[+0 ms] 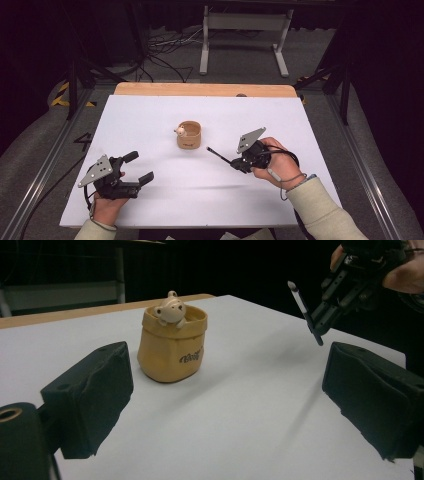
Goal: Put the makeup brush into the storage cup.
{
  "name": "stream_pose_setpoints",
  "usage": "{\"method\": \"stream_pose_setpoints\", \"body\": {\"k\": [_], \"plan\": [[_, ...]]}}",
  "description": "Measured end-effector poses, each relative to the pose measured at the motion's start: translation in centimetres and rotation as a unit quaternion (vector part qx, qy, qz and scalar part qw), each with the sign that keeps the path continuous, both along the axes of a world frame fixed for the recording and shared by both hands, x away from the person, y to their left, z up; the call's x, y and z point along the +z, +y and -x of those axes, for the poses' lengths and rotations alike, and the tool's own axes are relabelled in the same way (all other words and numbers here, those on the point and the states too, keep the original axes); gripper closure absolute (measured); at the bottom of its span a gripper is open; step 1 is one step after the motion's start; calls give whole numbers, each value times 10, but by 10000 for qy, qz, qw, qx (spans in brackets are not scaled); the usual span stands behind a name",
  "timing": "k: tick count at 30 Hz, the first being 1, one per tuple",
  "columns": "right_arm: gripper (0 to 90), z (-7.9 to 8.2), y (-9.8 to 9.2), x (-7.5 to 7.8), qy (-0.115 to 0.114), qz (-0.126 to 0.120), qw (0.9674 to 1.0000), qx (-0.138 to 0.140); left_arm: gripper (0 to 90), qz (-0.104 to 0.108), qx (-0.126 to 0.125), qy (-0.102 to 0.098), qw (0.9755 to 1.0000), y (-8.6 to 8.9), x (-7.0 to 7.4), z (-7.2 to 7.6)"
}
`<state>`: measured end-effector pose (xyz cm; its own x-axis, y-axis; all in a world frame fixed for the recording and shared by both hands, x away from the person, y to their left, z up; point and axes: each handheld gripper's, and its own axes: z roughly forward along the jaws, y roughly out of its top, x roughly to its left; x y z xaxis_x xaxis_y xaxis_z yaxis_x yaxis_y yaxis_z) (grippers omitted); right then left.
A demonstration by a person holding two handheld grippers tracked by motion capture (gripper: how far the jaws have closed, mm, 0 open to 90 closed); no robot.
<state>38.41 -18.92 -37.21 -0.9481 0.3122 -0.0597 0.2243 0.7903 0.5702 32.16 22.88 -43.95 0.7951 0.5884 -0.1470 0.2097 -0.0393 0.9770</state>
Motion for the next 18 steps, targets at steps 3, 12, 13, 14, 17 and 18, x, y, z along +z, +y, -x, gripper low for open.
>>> {"method": "stream_pose_setpoints", "body": {"k": [3, 12, 13, 14, 17, 18], "plan": [[850, 4, -4, 0, -101, -337, 9994, -74, 72, -2, -110, -39, 9999, -1, 1, 0], [850, 13, -10, -10, -252, -1197, 9921, -282, 74, -20, -253, -88, 9996, -9, 4, -2], [850, 14, -10, -12, -261, -1304, 9906, -317, 74, -42, -258, -88, 9996, -9, 5, -2], [850, 15, -11, -13, -288, -1403, 9891, -343, 75, -61, -266, -84, 9996, -9, 5, -1], [850, 17, -13, -16, -368, -1661, 9845, -420, 75, -58, -246, -85, 9996, -10, 5, -1], [850, 19, -14, -17, -370, -1735, 9832, -438, 75, -58, -240, -87, 9997, -11, 5, -1]]}}
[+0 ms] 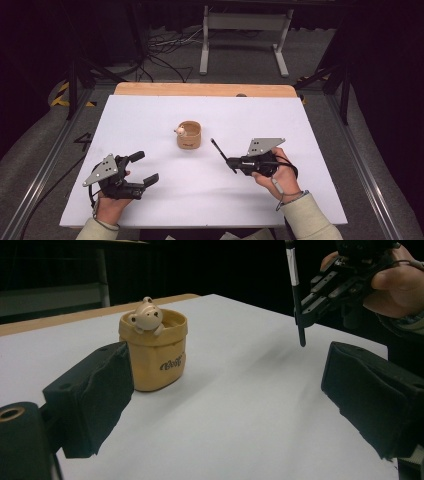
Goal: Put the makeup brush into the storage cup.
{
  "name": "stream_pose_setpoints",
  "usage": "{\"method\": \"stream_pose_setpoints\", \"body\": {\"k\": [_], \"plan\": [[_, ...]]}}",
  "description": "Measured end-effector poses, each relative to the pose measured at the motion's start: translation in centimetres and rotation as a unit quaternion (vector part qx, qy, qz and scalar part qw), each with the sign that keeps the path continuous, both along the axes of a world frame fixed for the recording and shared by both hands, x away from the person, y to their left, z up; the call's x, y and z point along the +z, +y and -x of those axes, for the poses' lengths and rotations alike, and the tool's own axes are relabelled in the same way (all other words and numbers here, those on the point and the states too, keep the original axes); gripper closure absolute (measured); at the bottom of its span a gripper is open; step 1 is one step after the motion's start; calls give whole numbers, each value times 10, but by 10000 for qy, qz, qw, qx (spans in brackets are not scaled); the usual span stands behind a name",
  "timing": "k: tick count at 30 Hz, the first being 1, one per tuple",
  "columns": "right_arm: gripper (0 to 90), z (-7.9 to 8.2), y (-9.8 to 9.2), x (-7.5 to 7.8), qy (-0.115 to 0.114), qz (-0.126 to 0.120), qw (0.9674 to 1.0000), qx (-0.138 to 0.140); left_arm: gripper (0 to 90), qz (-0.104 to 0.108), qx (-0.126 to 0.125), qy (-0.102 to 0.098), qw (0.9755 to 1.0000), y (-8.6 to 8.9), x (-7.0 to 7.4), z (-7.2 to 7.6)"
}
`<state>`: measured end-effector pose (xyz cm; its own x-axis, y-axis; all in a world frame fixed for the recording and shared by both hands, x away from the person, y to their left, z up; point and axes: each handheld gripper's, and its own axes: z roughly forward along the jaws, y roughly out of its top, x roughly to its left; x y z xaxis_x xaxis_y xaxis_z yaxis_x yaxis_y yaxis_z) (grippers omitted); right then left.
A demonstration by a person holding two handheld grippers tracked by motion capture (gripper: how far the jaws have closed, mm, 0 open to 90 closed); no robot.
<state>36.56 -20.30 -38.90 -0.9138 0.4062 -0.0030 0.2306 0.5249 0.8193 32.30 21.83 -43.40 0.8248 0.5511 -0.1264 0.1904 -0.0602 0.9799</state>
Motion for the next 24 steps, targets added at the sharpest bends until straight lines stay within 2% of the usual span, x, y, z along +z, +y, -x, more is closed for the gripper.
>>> {"method": "stream_pose_setpoints", "body": {"k": [5, 6, 9, 14, 17, 24], "plan": [[850, 5, 1, -7, -27, -387, 9992, -42, 77, 16, -18, -43, 10000, -1, 4, 0], [850, 6, 2, -9, -30, -453, 9990, -52, 77, 85, -56, -38, 9999, -2, 7, -1], [850, 7, 4, -12, -33, -531, 9986, -47, 77, 89, -87, -78, 9999, -6, 11, -2], [850, 11, 10, -17, -141, -834, 9964, -73, 78, 69, -215, -121, 9997, -15, 18, -3], [850, 11, 13, -20, -164, -875, 9960, -72, 89, 70, -323, -189, 9993, -25, 23, -4], [850, 13, 18, -24, -187, -965, 9951, -60, 99, 90, -460, -204, 9987, -44, 25, -10]]}}
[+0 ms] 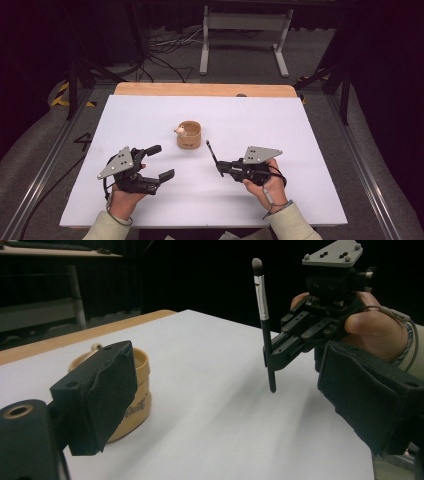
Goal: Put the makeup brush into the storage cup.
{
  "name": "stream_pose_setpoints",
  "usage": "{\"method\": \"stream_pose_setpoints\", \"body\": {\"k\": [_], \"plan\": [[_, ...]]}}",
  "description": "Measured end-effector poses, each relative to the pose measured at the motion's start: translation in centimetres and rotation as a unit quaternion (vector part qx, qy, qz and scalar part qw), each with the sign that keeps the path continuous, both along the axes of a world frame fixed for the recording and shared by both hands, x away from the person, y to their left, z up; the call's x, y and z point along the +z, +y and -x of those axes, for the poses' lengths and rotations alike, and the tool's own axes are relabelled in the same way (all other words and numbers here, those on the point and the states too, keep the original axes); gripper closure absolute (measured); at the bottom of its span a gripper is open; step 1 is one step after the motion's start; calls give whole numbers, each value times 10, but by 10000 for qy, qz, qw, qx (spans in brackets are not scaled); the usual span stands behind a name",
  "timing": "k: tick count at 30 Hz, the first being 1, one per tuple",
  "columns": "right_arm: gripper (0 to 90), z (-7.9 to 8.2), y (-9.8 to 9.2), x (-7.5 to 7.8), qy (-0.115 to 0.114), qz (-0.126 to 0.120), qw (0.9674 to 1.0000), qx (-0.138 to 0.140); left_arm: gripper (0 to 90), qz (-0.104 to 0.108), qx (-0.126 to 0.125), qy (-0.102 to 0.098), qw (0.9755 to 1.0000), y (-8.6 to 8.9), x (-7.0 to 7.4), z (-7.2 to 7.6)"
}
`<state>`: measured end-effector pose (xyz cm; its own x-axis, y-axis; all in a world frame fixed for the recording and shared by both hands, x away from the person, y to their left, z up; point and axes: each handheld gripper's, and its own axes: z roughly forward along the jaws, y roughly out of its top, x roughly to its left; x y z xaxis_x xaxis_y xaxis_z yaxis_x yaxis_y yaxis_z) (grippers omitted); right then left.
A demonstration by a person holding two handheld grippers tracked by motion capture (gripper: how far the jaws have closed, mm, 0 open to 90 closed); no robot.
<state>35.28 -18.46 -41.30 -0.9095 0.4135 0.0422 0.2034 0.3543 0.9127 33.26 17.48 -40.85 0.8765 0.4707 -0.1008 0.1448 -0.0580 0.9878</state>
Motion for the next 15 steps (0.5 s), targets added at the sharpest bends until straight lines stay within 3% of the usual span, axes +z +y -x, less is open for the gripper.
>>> {"method": "stream_pose_setpoints", "body": {"k": [8, 15], "plan": [[850, 5, 10, -1, -103, -97, 9999, 26, 117, 48, -294, -2, 9996, -23, 6, -5], [849, 7, 14, -3, -181, -148, 9997, 57, 165, 54, -620, 130, 9980, -40, 7, -8]]}}
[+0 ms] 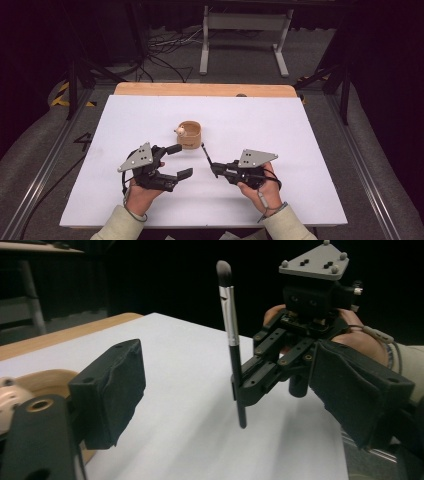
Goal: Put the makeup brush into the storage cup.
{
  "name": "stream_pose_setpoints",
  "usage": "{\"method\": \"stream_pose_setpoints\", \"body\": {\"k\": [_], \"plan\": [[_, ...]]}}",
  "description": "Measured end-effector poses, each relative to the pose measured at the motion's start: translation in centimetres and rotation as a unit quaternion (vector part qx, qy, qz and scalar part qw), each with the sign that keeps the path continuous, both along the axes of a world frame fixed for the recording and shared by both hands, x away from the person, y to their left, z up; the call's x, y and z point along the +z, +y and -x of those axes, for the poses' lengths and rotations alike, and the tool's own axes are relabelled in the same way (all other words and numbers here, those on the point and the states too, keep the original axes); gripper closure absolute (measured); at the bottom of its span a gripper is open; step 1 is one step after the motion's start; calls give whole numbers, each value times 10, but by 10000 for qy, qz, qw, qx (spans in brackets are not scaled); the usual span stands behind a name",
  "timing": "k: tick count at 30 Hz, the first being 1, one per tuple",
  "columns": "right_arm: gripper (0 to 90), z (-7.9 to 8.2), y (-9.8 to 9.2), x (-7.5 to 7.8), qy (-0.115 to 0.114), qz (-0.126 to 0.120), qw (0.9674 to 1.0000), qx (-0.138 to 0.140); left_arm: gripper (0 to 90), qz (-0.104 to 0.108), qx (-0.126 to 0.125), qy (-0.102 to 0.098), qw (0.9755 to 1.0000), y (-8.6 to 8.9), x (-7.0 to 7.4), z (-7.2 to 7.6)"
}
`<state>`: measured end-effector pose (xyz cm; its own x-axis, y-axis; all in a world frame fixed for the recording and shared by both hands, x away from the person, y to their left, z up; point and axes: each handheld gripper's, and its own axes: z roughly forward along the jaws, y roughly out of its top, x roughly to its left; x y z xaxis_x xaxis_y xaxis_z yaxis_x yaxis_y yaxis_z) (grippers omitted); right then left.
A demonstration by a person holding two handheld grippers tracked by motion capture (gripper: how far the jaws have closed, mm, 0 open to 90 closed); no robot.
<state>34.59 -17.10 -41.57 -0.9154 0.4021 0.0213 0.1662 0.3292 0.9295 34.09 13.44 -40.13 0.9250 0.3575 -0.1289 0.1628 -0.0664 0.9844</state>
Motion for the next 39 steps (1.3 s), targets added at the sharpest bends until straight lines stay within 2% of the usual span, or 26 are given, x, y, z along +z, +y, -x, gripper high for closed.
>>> {"method": "stream_pose_setpoints", "body": {"k": [7, 12, 21, 25, 28, 39], "plan": [[850, 3, 6, 1, -116, -56, 9999, 35, 220, 86, -215, 71, 9997, -11, 0, -1], [849, 4, 7, 0, -136, -53, 9999, 61, 260, 212, -288, 282, 9990, -18, -4, -3], [849, 7, 14, -2, -156, -12, 9996, 214, 369, -30, -262, 278, 9993, -28, -6, -2], [849, 7, 15, -2, -152, -33, 9996, 247, 458, -37, -223, 355, 9991, -30, -6, -3], [849, 8, 16, -2, -154, -36, 9995, 265, 537, -183, -196, 387, 9989, -33, -7, -3], [849, 9, 17, -2, -149, -65, 9995, 284, 748, -249, -189, 487, 9983, -36, -7, -1]]}}
